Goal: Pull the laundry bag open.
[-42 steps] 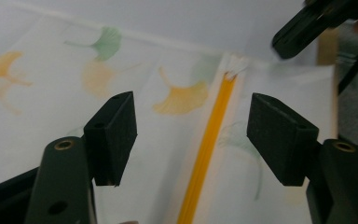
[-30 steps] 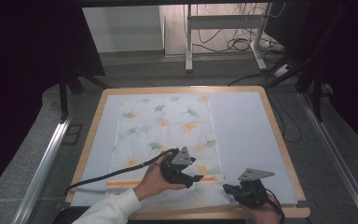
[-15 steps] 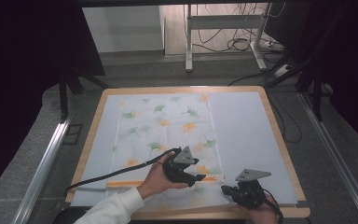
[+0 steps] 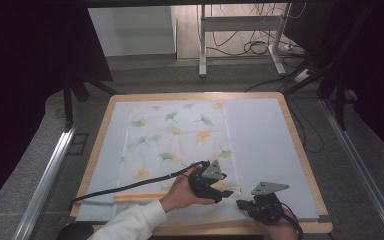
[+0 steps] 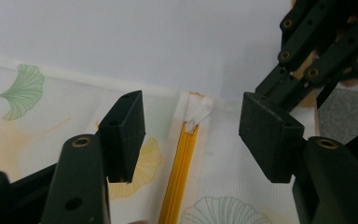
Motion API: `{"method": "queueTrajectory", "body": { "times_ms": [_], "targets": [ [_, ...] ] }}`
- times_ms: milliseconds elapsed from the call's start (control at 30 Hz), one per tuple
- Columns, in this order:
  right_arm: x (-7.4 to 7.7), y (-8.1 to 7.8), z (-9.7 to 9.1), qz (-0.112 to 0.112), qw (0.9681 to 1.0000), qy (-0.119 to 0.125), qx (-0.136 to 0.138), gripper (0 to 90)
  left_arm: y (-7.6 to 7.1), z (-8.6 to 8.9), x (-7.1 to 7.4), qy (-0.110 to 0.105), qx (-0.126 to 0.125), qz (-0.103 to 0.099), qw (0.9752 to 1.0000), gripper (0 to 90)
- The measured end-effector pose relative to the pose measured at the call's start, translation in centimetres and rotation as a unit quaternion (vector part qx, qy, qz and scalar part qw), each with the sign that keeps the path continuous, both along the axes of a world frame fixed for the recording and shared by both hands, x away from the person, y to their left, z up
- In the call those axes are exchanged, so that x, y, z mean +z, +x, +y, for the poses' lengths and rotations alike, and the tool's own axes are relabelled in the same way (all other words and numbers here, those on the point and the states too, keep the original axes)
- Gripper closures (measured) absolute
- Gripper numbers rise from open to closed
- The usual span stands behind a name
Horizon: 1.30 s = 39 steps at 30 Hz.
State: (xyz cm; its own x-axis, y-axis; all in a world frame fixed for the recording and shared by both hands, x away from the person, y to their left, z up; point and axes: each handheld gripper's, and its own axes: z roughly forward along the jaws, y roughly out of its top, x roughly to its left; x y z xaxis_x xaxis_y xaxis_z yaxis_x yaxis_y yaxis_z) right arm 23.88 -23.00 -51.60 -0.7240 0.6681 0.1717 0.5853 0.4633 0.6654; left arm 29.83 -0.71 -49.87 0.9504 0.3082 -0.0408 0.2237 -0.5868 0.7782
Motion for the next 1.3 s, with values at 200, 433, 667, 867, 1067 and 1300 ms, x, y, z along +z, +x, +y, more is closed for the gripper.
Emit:
{"method": "queueTrajectory", "body": {
  "times_ms": [200,433,667,867,1067,1300],
  "targets": [
    [-0.1,0.0,0.1,0.002,1.0000,-0.004,0.002,89.1,0.5,-0.2,-0.5,0.010,0.002,0.006,0.9999,41.8],
    [-0.2,0.1,0.4,0.004,0.9999,-0.009,0.003,89.1,0.7,-1.5,-0.5,0.041,-0.008,-0.010,0.9991,41.2],
    [-0.3,0.1,0.4,0.007,0.9999,-0.012,0.006,89.1,1.6,-2.9,-1.1,0.038,-0.006,0.000,0.9993,42.7],
    [-0.4,0.2,0.4,0.009,0.9998,-0.015,0.007,89.1,1.7,-3.2,-1.9,0.045,-0.020,-0.002,0.9988,43.0],
    [-0.5,0.3,0.4,0.013,0.9998,-0.015,0.005,89.1,1.3,-4.2,-1.9,0.079,-0.048,-0.022,0.9955,42.2],
    [-0.5,0.3,0.3,0.014,0.9998,-0.013,0.005,89.1,1.9,-4.2,-2.3,0.068,-0.037,0.003,0.9970,51.1]
  ]
}}
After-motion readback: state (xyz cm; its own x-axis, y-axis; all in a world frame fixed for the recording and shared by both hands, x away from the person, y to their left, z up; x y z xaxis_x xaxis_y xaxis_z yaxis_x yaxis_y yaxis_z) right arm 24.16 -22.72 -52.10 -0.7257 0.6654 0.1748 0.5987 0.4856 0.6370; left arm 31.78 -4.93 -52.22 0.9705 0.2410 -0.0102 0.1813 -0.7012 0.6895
